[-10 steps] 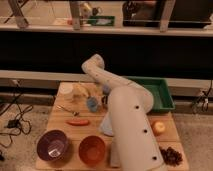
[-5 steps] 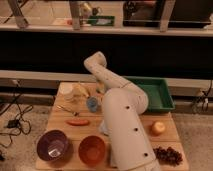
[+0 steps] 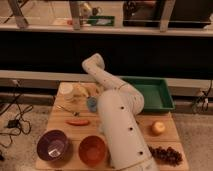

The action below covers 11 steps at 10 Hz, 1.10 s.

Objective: Place sponge in purple bowl

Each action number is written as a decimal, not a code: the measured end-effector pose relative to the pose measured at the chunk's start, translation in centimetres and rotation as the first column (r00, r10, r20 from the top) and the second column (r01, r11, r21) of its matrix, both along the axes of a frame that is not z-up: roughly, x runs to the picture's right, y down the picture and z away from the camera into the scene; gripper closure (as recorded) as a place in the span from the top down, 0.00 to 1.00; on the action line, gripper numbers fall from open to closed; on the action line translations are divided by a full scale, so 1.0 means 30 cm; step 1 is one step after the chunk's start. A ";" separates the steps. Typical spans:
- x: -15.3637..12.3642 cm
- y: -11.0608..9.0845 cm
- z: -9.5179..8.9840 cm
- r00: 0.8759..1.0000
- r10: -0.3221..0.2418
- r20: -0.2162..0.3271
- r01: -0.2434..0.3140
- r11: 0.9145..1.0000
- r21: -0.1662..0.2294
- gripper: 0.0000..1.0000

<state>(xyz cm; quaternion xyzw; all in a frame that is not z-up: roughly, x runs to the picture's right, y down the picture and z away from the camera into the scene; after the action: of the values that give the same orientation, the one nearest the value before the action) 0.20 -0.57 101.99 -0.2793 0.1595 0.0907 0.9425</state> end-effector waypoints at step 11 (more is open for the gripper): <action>0.030 -0.007 0.055 0.999 0.018 0.042 -0.017 1.000 -0.023 0.13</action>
<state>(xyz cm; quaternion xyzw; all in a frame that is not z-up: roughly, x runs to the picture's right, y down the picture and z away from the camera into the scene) 1.09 -0.77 103.65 -0.2933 0.1381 0.0915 0.9416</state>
